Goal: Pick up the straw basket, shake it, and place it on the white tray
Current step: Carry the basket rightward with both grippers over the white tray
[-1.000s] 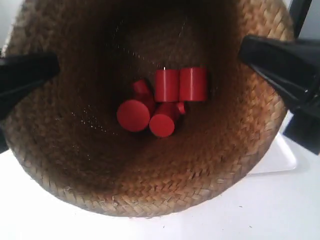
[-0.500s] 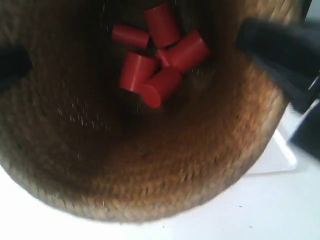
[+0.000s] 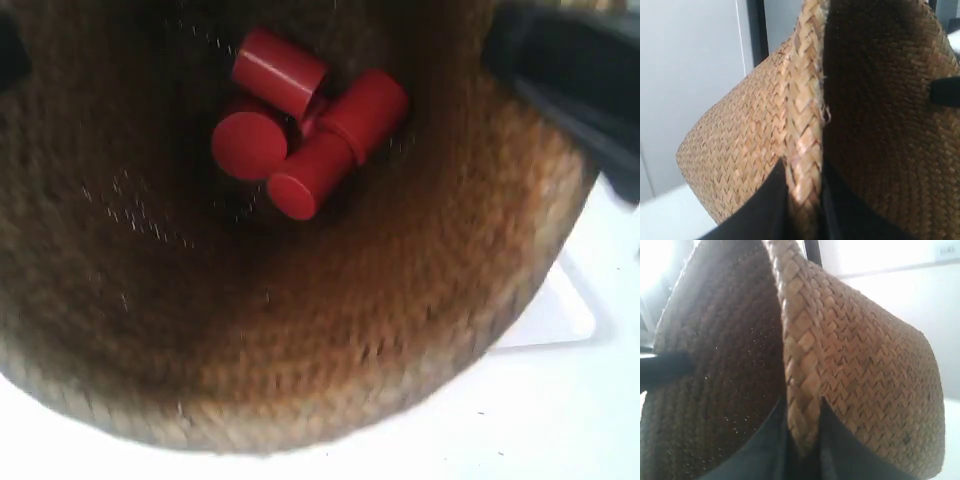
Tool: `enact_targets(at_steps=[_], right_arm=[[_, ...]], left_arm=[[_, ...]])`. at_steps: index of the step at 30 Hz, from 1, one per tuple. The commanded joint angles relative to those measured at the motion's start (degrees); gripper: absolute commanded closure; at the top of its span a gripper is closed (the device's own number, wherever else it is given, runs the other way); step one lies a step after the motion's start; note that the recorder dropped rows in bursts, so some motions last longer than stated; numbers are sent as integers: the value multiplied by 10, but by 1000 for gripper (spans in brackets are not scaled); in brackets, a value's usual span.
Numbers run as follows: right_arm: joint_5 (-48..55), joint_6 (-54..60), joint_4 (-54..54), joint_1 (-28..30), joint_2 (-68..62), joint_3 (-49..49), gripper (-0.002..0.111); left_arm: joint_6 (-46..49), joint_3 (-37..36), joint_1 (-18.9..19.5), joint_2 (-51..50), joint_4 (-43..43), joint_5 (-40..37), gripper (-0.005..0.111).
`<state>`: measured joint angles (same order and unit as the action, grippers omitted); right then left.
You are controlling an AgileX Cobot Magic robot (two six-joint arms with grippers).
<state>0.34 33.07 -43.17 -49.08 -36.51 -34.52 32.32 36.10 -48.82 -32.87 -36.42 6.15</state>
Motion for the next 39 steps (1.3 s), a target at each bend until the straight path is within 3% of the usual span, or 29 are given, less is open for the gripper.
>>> enact_targets(at_steps=[1,4,9,13,17,20,24,26,28,31,33,35,39], right_arm=[[-83,-22,-3,0,-37,123,108],[-75,-24,14,0,-23,87,108],[83,-4,18,0,32,-54,108],[66,-29,9,0,29,19,108],[-51,-40,-5,0,-15,114,108],[-3,-35,0,0,-3,60,108],[115,-32,5,0,34,-73,108],[124,-32,7,0,43,-79,108],[100,-36,7,0,39,-32,108],[10,-50,-14,0,3,73,108],[-30,-50,-24,0,-20,103,108],[-11,-50,-24,0,-17,79,108],[101,-47,4,0,16,-52,108]], left_arm=[[-44,-110,-5,-19,8,35,107],[-31,-79,-5,-6,19,50,107],[-15,61,-5,23,36,-121,107],[-59,5,-5,23,36,-136,107],[-81,-81,-5,9,35,-2,107],[-66,-26,-5,11,40,-22,107],[-38,87,-5,15,40,-161,107],[-38,90,-5,15,40,-173,107],[-57,48,-5,9,40,-160,107],[-101,-52,-5,-11,39,-75,107],[-112,-75,-5,-26,39,-33,107],[-111,-53,-5,-31,39,-43,107],[-79,73,-5,-31,40,-145,107]])
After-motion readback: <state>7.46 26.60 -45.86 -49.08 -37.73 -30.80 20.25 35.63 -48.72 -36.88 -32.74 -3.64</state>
